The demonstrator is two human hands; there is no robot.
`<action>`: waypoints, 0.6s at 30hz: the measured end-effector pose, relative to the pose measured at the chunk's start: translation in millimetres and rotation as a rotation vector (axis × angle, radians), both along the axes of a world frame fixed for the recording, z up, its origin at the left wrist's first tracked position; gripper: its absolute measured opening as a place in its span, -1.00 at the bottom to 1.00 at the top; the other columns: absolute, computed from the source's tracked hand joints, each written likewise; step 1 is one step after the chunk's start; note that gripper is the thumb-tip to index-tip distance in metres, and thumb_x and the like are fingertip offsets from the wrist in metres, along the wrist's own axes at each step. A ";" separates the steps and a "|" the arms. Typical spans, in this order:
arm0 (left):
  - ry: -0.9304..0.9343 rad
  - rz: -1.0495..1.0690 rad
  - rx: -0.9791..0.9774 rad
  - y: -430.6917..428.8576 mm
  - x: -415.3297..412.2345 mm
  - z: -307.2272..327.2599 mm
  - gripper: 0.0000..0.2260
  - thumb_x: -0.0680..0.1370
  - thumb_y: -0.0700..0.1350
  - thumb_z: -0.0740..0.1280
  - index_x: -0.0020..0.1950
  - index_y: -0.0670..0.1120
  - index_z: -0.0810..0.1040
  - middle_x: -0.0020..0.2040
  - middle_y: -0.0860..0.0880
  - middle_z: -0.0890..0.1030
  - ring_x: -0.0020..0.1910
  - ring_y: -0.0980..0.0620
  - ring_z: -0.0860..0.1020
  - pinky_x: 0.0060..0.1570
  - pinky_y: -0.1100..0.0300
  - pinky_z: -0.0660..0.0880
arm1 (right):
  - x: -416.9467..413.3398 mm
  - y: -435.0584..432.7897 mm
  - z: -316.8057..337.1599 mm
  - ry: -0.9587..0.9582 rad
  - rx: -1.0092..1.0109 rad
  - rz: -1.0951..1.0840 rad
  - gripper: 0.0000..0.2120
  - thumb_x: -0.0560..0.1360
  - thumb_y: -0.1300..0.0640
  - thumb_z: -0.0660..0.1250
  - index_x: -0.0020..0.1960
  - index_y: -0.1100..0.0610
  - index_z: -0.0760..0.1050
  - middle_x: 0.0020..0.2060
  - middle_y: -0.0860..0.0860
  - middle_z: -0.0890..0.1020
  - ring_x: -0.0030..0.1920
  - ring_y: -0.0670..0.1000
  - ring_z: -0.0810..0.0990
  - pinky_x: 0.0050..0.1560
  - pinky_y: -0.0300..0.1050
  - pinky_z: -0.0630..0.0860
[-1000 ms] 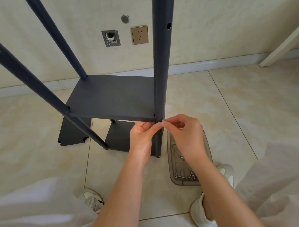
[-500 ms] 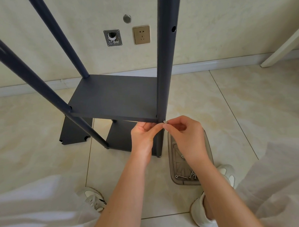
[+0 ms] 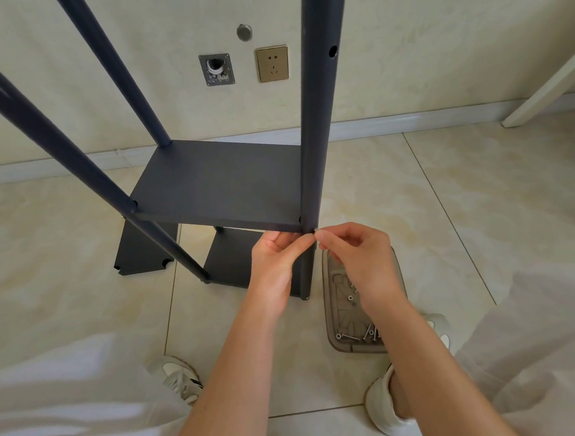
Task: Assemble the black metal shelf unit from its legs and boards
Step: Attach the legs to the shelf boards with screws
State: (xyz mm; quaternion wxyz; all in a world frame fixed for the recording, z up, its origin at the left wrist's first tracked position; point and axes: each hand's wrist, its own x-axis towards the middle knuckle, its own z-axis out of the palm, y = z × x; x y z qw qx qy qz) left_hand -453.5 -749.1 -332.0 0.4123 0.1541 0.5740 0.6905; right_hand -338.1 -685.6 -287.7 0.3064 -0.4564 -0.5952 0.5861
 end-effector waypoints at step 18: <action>-0.197 -0.021 0.105 -2.5 0.6 7.7 -0.64 0.50 0.09 0.37 0.19 -0.11 0.56 0.16 -0.08 0.69 0.18 0.00 0.65 0.01 0.33 0.57 | 0.2 26.0 17.2 -0.177 0.294 0.374 -0.62 0.50 0.26 0.43 0.29 0.06 0.53 -0.19 -0.09 0.56 -0.13 -0.04 0.57 0.05 -0.16 0.55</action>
